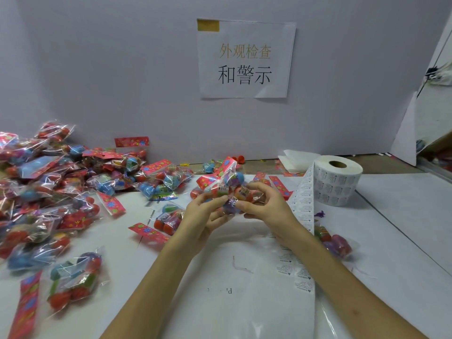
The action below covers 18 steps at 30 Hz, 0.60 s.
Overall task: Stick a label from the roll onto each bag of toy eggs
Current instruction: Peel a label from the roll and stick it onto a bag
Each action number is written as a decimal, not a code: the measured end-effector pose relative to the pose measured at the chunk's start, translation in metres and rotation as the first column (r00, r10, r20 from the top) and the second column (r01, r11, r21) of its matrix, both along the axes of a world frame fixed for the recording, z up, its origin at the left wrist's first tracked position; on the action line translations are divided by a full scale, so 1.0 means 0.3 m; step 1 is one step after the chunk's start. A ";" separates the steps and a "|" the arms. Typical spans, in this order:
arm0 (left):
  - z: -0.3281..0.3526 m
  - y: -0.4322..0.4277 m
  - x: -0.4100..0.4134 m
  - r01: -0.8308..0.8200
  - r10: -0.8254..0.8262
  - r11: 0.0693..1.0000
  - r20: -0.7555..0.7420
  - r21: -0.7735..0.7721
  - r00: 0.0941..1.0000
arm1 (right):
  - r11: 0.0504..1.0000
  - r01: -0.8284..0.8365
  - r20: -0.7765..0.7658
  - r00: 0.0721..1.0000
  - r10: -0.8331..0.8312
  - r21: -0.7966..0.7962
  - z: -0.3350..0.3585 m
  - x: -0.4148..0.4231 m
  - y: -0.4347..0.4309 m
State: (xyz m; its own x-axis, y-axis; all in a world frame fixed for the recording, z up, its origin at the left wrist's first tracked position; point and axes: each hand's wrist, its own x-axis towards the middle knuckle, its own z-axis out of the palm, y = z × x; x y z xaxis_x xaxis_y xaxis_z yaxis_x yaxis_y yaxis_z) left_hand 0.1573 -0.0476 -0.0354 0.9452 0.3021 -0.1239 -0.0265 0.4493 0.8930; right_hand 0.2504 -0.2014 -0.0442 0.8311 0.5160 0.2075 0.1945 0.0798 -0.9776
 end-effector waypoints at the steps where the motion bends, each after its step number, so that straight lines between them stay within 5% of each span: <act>1: 0.003 -0.001 0.000 0.021 -0.021 1.000 -0.020 0.010 1.000 | 1.000 -0.002 0.001 1.000 0.002 0.018 0.004 -0.002 -0.001; 5: -0.003 -0.006 0.005 0.053 -0.033 0.983 -0.113 0.178 0.993 | 0.997 0.001 -0.021 1.000 0.001 0.075 0.009 0.001 -0.005; 18: -0.006 -0.008 0.018 -0.075 0.099 0.956 -0.073 0.283 0.992 | 0.997 -0.071 -0.205 0.976 0.076 0.033 0.010 -0.022 0.010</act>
